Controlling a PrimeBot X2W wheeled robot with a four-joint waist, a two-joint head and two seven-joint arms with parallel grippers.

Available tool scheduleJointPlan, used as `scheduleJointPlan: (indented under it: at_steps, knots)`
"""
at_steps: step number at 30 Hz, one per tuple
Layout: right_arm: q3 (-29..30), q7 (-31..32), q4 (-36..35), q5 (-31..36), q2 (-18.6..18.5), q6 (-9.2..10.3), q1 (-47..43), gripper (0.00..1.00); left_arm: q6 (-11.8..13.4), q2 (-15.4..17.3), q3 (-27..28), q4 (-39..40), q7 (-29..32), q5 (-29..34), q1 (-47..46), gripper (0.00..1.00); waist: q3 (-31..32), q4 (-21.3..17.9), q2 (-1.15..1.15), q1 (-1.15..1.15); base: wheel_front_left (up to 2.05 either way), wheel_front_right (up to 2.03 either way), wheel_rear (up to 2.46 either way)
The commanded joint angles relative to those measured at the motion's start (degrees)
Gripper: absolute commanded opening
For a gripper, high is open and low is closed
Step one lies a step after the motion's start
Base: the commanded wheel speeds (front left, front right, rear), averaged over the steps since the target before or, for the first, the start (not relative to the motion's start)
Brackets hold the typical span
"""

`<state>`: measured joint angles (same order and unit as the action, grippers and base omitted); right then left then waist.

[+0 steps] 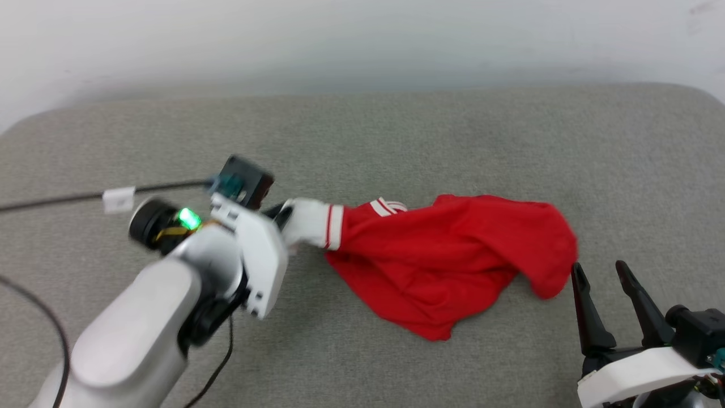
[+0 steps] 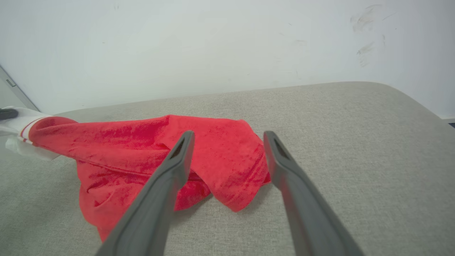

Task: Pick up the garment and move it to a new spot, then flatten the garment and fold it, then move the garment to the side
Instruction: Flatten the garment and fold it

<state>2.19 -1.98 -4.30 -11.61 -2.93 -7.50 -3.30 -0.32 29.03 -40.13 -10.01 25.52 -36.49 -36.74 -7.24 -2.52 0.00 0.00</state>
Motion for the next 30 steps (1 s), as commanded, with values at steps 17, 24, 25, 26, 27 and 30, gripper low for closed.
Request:
scheduleJointPlan:
  at_steps: [17, 24, 25, 26, 27, 30]
  knots:
    - [0.6, 3.4, -1.9, 0.3, 0.1, 0.02, -3.9, 1.0, 12.2, -0.2, 5.0, 1.7, -12.3, -10.0, 33.2, 1.0, 6.2, 2.8, 0.0, 0.0, 0.0, 0.0, 0.0]
    - [0.7, 4.8, -3.1, 0.9, 0.1, 0.02, -4.9, 1.0, 14.6, -1.3, 7.1, 5.0, -23.1, -5.8, 32.9, 1.0, 8.3, 2.4, 0.0, 0.0, 0.0, 0.0, 0.0]
    - [0.7, 5.0, -3.3, 1.0, 0.1, 0.02, -4.8, 1.0, 14.9, -1.4, 7.3, 5.6, -24.5, -5.0, 32.4, 1.0, 8.5, 2.2, 0.0, 0.0, 0.0, 0.0, 0.0]
    - [0.8, 5.2, -3.4, 1.1, 0.1, 0.02, -4.8, 1.0, 15.2, -1.6, 7.7, 6.2, -26.2, -4.2, 31.9, 1.0, 8.6, 2.2, 0.0, 0.0, 0.0, 0.0, 0.0]
    - [0.9, 5.4, -3.6, 1.1, 0.1, 0.02, -4.7, 1.0, 15.7, -1.7, 7.9, 6.7, -27.9, -3.1, 31.6, 1.0, 8.7, 2.1, 0.0, 0.0, 0.0, 0.0, 0.0]
    - [1.0, 5.6, -4.0, 1.4, 0.1, 0.02, -4.7, 1.0, 16.9, -2.2, 8.6, 8.2, -33.0, -0.4, 30.6, 1.0, 8.8, 2.1, 0.0, 0.0, 0.0, 0.0, 0.0]
